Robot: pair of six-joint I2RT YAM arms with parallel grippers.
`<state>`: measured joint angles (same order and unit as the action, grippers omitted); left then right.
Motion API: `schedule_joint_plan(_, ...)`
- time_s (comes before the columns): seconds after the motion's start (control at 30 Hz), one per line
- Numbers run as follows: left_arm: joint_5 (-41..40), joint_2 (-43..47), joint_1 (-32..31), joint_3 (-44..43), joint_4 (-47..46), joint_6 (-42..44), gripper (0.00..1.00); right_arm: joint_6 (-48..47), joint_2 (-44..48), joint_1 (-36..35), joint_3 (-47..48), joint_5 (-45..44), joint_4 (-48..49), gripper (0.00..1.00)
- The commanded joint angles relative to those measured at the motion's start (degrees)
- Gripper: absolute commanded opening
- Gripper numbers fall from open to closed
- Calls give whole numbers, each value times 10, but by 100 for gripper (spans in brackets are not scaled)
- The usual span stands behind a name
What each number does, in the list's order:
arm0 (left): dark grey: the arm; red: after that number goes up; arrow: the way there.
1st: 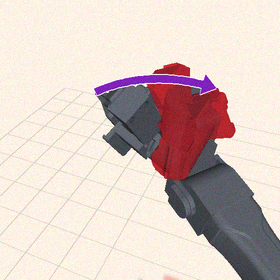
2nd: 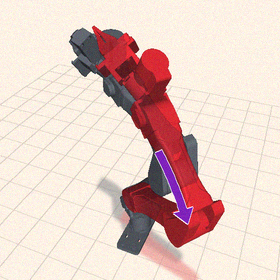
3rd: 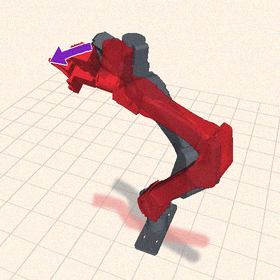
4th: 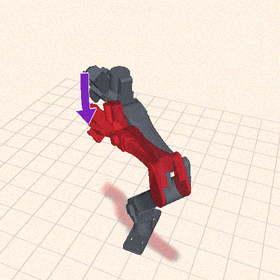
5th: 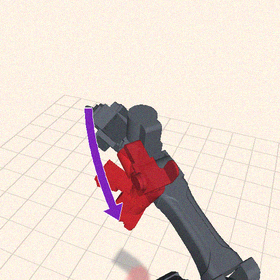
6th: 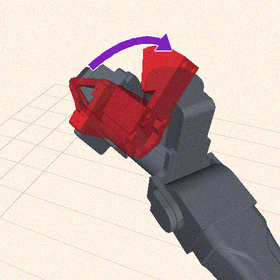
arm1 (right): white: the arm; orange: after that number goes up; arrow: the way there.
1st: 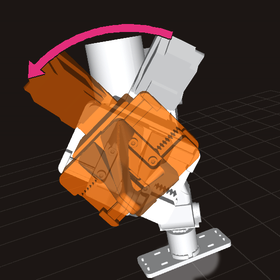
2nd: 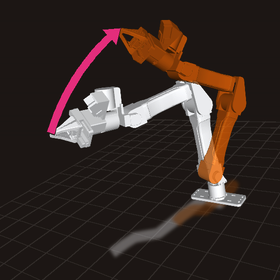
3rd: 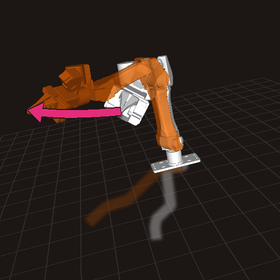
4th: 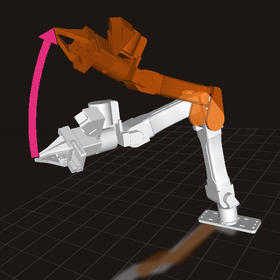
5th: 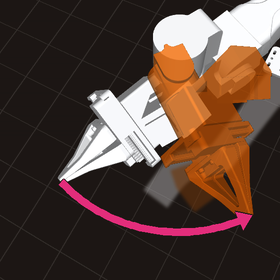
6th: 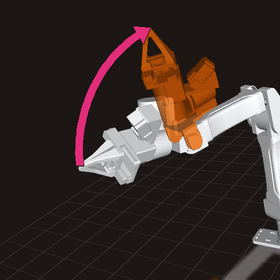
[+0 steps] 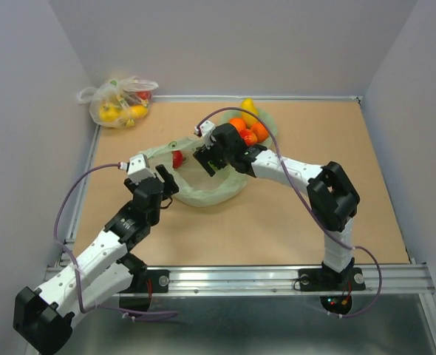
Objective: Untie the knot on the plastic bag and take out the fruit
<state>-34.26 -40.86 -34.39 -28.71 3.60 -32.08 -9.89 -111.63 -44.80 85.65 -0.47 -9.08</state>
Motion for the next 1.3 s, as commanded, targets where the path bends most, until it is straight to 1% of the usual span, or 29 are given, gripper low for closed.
schedule_joint_plan(0.0, -3, -34, 0, -6, -29, -24, 83, -24, -8, 1, 51, -83, 20, 93)
schedule_joint_plan(0.03, 0, -34, 0, -7, -33, -24, 84, -28, -13, 1, 53, -86, 20, 93)
schedule_joint_plan(0.13, 1, -74, 0, -12, -52, -31, 85, -36, -38, 1, 58, -95, 21, 93)
schedule_joint_plan(0.17, 1, -93, 1, -14, -53, -33, 88, -35, -46, 1, 63, -98, 21, 93)
schedule_joint_plan(0.27, 6, -119, 2, -25, -51, -34, 88, -25, -67, 1, 68, -109, 22, 93)
schedule_joint_plan(0.4, 7, -114, 4, -19, -54, -36, 88, 2, -84, 1, 53, -86, 22, 90)
schedule_joint_plan(0.5, 6, -105, 8, -7, -56, -38, 88, 26, -79, 1, 34, -56, 22, 82)
schedule_joint_plan(0.53, 7, -104, 9, -6, -56, -39, 88, 32, -75, 0, 30, -46, 21, 81)
schedule_joint_plan(0.77, 13, -104, 20, -3, -55, -40, 87, 95, -42, -17, -11, 96, 17, 66)
schedule_joint_plan(0.83, 13, -101, 24, -1, -55, -38, 87, 124, -31, -21, -19, 140, 14, 63)
schedule_joint_plan(0.87, 13, -100, 26, 0, -54, -38, 87, 140, -17, -25, -27, 177, 14, 63)
schedule_joint_plan(0.93, 16, -99, 28, 1, -53, -37, 87, 152, -2, -28, -35, 194, 12, 63)
schedule_joint_plan(1.03, 20, -99, 30, 3, -53, -37, 87, 156, 33, -28, -48, 182, 7, 63)
schedule_joint_plan(1.17, 19, -104, 34, 3, -52, -35, 87, 136, 64, -28, -49, 102, 2, 63)
schedule_joint_plan(1.23, 18, -105, 34, 1, -48, -35, 87, 124, 76, -28, -40, 98, 0, 63)
schedule_joint_plan(1.27, 18, -106, 35, 1, -47, -35, 86, 111, 79, -29, -35, 110, -1, 63)
